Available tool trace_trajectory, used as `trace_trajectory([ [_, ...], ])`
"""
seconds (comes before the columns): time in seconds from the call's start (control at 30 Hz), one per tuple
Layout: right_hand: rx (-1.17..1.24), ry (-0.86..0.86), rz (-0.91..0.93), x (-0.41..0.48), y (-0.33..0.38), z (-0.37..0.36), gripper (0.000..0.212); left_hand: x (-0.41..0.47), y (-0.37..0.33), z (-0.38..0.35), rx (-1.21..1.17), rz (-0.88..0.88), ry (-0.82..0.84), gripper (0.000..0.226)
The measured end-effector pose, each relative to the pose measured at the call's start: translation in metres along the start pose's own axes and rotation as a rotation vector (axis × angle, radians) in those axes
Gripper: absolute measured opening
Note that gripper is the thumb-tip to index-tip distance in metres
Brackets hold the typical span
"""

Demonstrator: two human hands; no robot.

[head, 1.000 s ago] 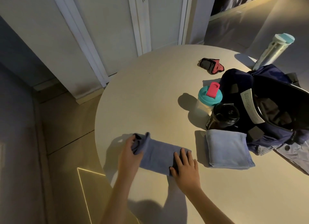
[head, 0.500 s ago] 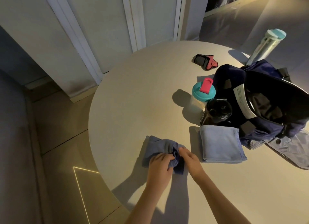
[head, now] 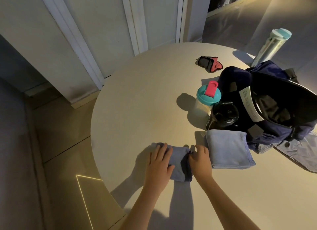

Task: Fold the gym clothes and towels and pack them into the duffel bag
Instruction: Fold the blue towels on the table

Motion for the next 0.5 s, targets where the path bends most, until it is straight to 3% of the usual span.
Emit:
trace_trajectory([
  [0.1,-0.031,-0.099,0.15,-0.025,0.019,0.002,0.036,-0.009,0.002,-0.036,0.105,-0.018,0.186,0.083],
  [0.2,-0.301,-0.007,0.286,-0.042,0.017,-0.023,0.045,-0.008,-0.001,-0.042,0.117,-0.023,0.2,0.085],
  [0.33,-0.416,0.049,0.107,-0.042,-0.01,-0.034,0.053,-0.01,0.013,-0.038,0.098,0.025,0.137,0.05],
  [0.5,-0.464,0.072,0.08,-0.043,-0.008,-0.034,0.056,-0.017,0.012,-0.044,0.14,0.067,0.153,0.073],
])
Point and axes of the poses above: each hand's wrist, its own x-axis towards the middle knuckle, its own z-axis out of the back of the hand, y = z × x, the point moved 9 cm from there along x, towards the middle knuckle, and after that the axes turned 5 degrees about x, right-handed, at the moved point
